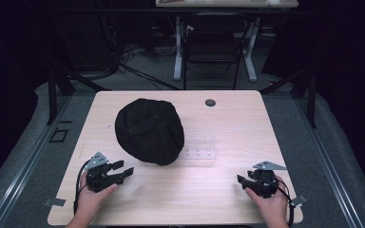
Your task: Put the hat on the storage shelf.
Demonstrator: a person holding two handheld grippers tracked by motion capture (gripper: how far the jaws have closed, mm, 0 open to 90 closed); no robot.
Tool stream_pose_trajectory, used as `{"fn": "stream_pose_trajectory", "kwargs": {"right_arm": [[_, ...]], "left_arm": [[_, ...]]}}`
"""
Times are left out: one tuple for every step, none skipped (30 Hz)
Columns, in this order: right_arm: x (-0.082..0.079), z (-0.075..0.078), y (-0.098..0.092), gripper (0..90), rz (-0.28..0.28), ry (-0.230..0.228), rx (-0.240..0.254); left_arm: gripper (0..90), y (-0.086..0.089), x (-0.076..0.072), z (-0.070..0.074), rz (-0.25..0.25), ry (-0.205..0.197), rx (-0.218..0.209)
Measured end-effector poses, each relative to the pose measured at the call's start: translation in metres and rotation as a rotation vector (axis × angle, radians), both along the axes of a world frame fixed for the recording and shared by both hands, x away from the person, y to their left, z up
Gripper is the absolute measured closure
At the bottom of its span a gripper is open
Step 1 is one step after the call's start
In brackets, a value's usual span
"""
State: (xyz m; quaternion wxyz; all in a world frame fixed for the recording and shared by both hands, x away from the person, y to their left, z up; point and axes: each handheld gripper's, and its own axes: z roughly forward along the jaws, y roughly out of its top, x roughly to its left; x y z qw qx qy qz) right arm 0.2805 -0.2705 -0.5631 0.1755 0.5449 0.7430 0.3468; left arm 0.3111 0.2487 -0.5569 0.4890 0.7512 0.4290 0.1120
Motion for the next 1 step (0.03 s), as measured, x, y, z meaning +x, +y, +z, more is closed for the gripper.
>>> {"fn": "stream_pose_trajectory", "kwargs": {"right_arm": [[-0.0003,0.0005,0.0003,48.5,0.007,-0.002,0.016]], "left_arm": [[41.8,0.0017,-0.0001,0.0026,-0.016,0.012,-0.046]]}}
